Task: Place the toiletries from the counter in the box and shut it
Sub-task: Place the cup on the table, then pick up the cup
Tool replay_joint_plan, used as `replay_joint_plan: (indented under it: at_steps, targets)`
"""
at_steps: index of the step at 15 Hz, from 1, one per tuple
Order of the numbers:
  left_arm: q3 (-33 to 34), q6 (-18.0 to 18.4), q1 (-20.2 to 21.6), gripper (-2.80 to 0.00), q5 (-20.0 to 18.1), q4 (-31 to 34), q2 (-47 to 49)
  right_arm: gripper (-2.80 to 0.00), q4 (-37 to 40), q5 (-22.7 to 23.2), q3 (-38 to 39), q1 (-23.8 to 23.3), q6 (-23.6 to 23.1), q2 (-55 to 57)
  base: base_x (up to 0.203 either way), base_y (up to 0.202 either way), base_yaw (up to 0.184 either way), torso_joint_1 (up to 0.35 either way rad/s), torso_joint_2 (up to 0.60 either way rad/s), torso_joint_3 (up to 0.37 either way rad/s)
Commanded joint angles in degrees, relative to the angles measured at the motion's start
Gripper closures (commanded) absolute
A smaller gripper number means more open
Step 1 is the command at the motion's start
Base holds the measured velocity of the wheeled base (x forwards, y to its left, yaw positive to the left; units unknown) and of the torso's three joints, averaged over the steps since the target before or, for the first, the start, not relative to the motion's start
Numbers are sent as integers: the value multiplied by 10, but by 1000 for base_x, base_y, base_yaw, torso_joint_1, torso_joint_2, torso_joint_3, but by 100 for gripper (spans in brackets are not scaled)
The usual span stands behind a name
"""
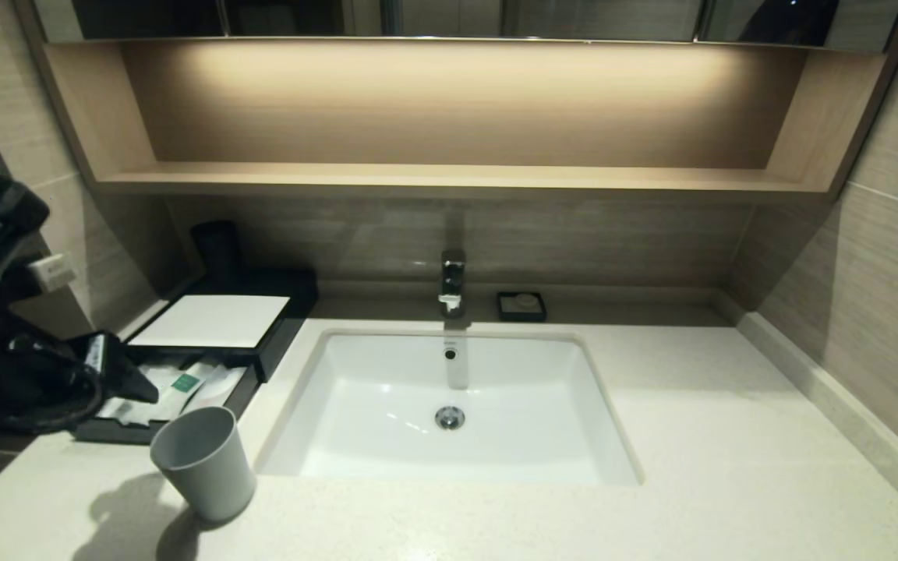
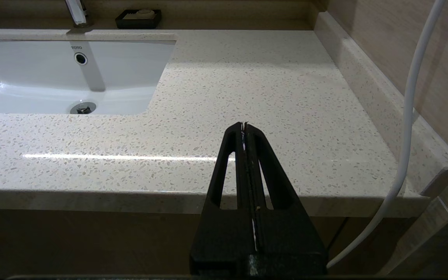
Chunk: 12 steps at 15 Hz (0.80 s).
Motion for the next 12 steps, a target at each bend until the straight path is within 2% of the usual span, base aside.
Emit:
replay_joint_plan:
  at_steps: [1,3,7,10,12]
  targets:
    - [33,9,-10,0,-2,1,-76,0,0,0,1,0,0,-1,0,0,0,0,0,0]
    - [76,14,-35,0,-3,-1,-119,0,0,0,1,0,0,-1,0,0,0,0,0,0]
    - [144,14,-79,0,-5,-31,-139,0,0,0,1,0,0,-1,0,0,0,0,0,0]
    - [204,10,-110,0,-4,-94,-144,0,0,0,1,0,0,-1,0,0,0,0,0,0]
    - [237,7,-116,0,-4,-144,-143,0,0,0,1,0,0,-1,0,0,0,0,0,0]
